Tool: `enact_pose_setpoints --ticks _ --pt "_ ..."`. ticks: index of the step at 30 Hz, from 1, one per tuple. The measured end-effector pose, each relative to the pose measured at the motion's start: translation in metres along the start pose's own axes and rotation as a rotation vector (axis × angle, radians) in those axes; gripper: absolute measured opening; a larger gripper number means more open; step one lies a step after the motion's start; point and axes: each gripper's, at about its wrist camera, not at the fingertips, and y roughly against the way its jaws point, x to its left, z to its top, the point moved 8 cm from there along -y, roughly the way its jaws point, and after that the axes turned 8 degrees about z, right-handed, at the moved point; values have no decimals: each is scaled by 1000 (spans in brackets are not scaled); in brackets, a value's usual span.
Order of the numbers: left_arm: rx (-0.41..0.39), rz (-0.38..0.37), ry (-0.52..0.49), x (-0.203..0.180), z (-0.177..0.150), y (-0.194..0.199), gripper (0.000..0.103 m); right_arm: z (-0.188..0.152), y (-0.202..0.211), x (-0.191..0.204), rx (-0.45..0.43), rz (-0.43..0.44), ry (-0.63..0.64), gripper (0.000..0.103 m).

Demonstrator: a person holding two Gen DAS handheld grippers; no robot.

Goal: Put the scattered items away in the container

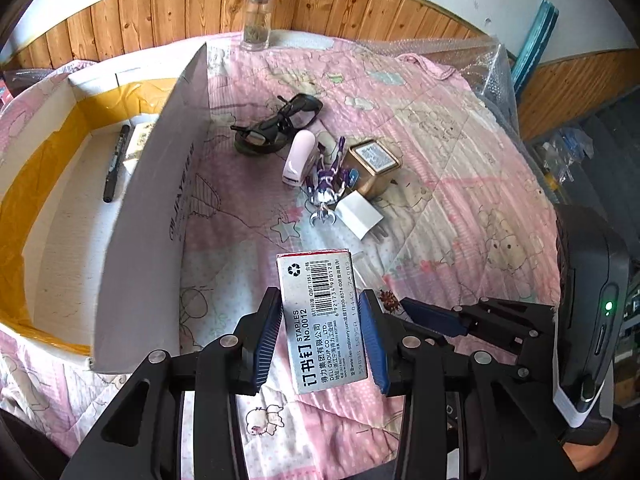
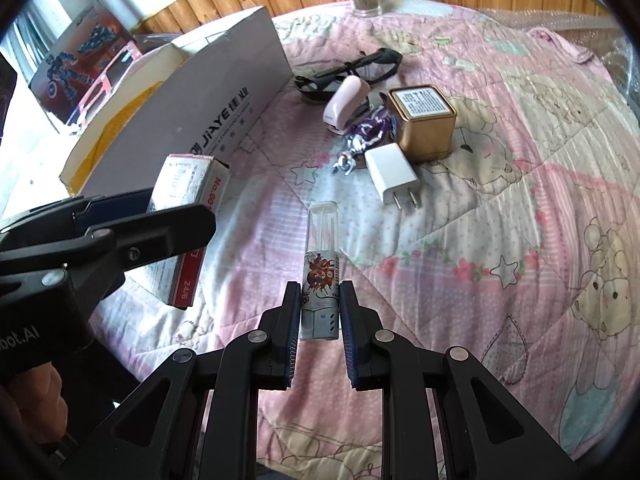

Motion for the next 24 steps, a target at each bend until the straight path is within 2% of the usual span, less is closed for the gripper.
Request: enact_pose_setpoints --ticks 24 --pt "-104 -30 32 19 8 48 41 11 23 46 -27 -9 84 20"
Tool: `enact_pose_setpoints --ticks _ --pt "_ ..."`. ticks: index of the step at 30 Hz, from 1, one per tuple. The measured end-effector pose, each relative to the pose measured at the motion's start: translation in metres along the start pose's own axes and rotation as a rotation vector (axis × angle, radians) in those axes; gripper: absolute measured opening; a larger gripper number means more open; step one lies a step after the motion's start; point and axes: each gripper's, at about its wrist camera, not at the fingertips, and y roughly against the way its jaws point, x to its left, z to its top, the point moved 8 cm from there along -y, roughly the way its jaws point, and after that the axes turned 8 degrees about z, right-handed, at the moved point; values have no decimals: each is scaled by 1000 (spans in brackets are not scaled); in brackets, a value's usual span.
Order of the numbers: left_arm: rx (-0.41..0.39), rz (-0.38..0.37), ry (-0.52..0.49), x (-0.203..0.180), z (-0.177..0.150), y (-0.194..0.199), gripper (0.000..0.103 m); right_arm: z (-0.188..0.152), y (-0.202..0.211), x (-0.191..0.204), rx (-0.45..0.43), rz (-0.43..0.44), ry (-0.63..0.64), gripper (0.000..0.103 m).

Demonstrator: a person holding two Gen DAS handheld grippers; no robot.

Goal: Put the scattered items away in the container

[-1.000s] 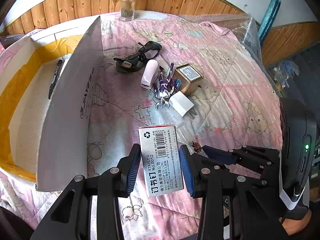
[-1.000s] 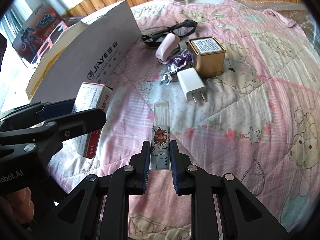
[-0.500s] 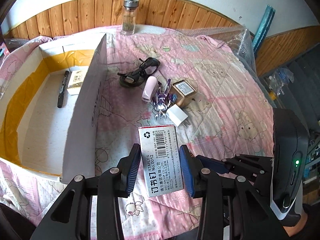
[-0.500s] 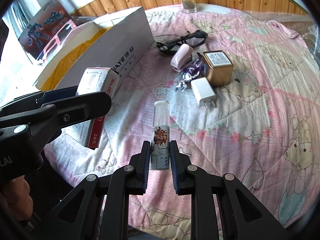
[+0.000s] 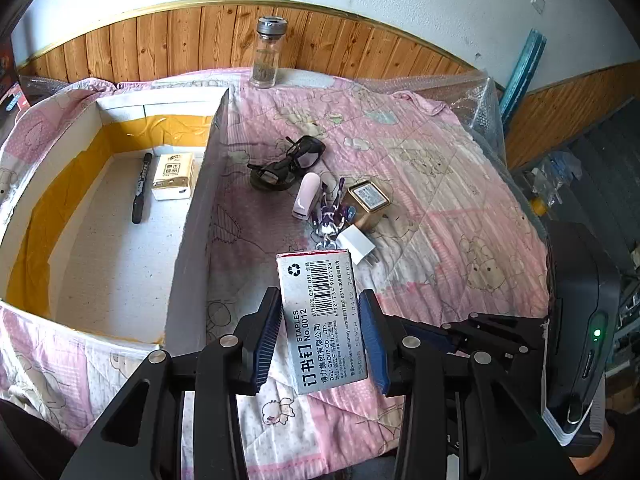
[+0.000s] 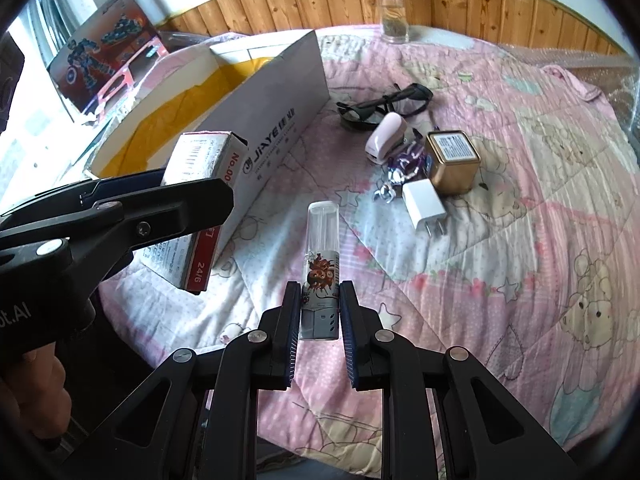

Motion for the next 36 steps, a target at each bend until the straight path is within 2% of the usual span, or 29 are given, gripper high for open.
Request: enact_pose_setpoints --ticks 24,36 --pt "-69 -36 74 30 15 31 41 19 16 44 -28 32 62 20" --pt "-94 0 106 53 19 37 41 35 24 62 -51 41 87 20"
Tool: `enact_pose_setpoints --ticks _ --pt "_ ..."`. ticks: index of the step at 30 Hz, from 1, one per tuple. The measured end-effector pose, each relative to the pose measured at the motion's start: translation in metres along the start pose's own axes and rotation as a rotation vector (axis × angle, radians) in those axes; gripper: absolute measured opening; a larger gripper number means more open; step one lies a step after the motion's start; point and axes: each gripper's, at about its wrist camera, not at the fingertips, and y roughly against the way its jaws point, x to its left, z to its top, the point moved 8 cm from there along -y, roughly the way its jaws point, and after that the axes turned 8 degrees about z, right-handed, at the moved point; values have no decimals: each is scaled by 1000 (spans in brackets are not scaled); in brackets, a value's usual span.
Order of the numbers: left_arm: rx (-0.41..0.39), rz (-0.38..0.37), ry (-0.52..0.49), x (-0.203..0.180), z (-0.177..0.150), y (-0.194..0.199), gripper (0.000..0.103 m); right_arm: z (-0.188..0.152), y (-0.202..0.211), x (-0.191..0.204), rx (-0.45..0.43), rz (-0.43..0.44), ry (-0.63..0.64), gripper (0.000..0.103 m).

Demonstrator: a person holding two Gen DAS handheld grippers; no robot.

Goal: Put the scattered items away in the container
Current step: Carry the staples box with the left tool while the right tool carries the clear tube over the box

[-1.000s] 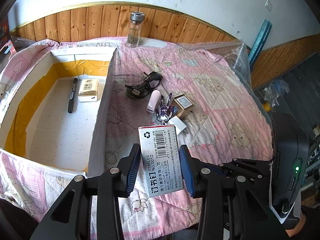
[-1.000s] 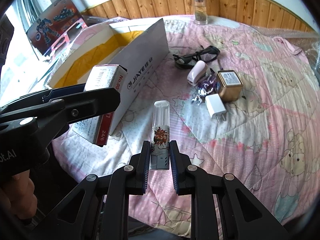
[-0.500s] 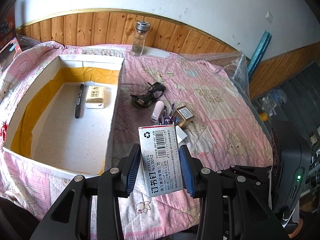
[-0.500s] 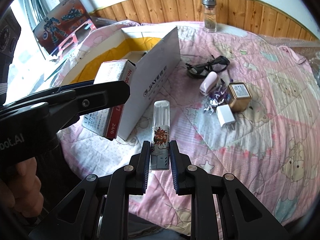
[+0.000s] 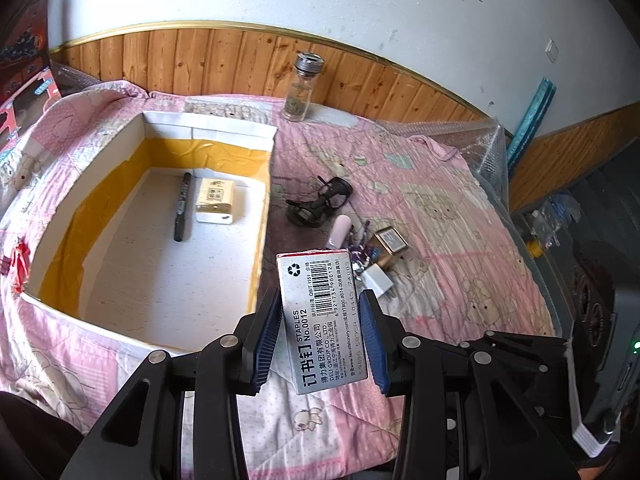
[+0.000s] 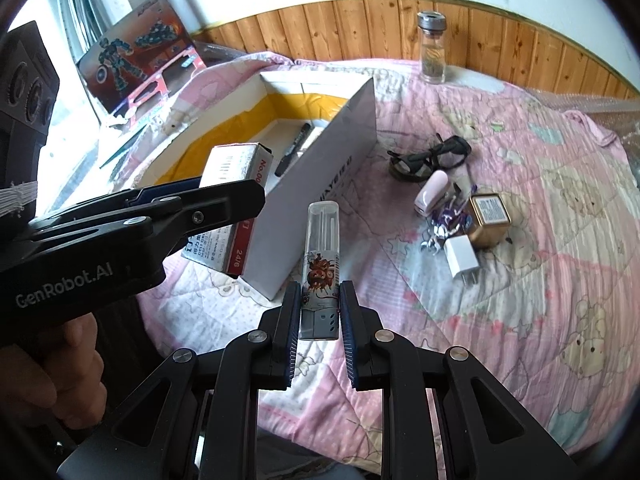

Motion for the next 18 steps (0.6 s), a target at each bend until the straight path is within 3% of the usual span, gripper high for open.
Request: enact_pose_setpoints --ticks 18 --pt "-62 -14 71 35 21 25 41 22 -6 29 -11 17 55 20"
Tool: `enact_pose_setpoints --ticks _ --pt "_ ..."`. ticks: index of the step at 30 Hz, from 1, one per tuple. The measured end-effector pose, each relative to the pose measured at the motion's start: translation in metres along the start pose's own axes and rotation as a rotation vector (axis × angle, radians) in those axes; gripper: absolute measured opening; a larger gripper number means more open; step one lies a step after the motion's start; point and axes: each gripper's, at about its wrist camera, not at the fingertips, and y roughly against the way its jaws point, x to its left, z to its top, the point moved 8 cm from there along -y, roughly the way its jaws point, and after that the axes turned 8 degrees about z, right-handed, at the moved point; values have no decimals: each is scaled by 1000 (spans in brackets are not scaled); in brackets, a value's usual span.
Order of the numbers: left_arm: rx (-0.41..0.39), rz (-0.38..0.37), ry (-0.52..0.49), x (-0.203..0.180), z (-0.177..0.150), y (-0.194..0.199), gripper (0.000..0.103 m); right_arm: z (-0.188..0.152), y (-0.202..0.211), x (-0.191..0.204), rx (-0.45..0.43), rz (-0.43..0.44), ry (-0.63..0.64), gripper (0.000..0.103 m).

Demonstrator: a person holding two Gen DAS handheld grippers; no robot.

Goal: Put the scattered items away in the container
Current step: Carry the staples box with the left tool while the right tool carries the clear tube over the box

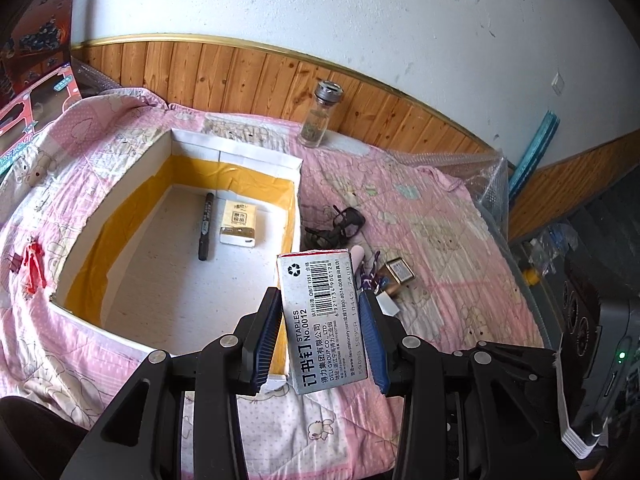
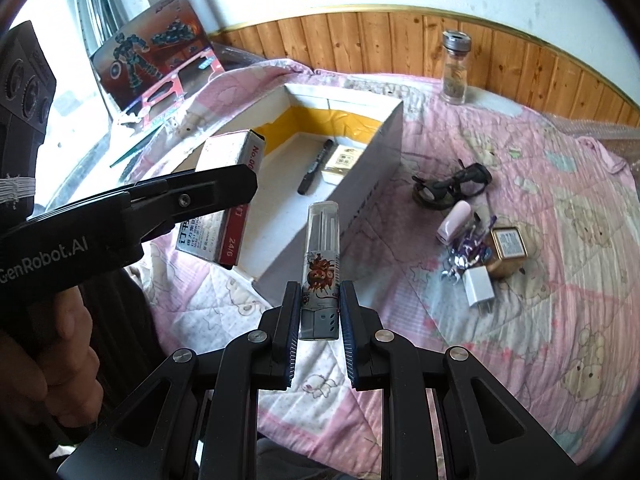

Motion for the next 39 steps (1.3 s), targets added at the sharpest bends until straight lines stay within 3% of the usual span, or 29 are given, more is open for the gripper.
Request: enact_pose_setpoints --ticks 39 --pt "-18 87 99 84 11 7 41 53 -50 52 28 36 94 20"
